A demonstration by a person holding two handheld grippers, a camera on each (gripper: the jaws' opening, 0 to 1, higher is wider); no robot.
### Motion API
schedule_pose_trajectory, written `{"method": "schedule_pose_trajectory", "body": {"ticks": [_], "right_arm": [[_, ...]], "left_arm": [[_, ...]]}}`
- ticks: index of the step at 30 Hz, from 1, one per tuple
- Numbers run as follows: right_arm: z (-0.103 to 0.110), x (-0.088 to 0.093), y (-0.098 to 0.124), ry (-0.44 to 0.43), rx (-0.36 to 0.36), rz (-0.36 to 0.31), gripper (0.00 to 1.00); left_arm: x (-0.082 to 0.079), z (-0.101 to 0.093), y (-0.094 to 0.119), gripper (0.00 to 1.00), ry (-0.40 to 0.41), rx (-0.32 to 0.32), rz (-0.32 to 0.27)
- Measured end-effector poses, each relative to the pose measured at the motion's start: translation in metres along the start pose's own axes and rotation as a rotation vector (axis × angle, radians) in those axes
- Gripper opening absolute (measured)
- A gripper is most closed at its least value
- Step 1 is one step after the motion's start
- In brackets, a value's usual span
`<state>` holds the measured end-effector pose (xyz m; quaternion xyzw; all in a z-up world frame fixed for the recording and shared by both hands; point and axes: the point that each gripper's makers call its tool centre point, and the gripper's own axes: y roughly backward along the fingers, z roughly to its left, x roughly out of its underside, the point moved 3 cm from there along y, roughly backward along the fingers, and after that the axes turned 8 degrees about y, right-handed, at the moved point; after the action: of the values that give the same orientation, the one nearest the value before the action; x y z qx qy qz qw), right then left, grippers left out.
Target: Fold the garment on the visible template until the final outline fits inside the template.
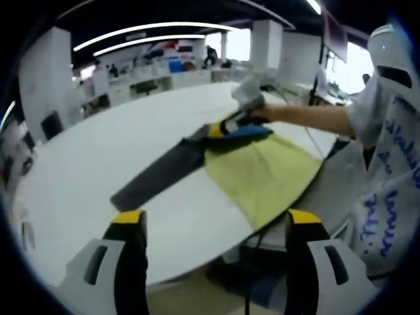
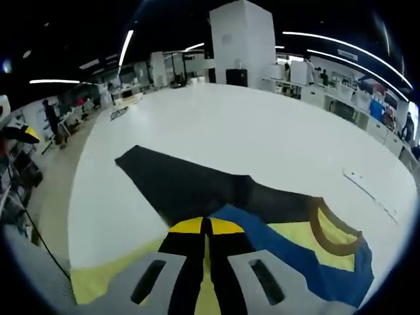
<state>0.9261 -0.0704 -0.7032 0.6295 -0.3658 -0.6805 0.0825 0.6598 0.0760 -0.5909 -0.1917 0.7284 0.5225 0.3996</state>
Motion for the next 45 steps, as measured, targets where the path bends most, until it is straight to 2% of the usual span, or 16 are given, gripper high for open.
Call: {"method": "schedule_pose_trajectory", "body": {"ticks": [6,15,20,31,36,41,45], "right_arm": [[0.016,0.009,-0.004,0.015,-0.030,0.032,0.02],[0.019,0.032,-0.010,0.028,-0.053,0.110,0.02],[0.021,0.033,-0.009,0.009,-0.061,0.099,0.02],[0.027,0.037,-0.018,-0.022,-0.071,0.110,0.02],[0.028,0.046,-0.023,-0.034,-0.079,0.132,0.02],[0.027,0.044,-0.023,-0.040,-0.077,0.126,0.02],[0.025,0.047,-0.023,-0.099,-0.084,0.115,0.02]], "left_arm": [[0.000,-0.002,-0.003,0.83,-0.004,0.008,0.002],[0.001,-0.001,-0.001,0.83,0.000,0.000,0.003],[0.003,-0.002,-0.001,0.83,0.005,-0.001,0.006],[0.000,-0.002,-0.002,0.83,0.002,0.000,0.002],[0.001,-0.003,-0.002,0.83,0.000,0.002,0.005],[0.001,-0.002,-0.002,0.83,0.002,-0.001,0.006],[0.000,-0.003,-0.002,0.83,-0.003,0.003,0.005]]}}
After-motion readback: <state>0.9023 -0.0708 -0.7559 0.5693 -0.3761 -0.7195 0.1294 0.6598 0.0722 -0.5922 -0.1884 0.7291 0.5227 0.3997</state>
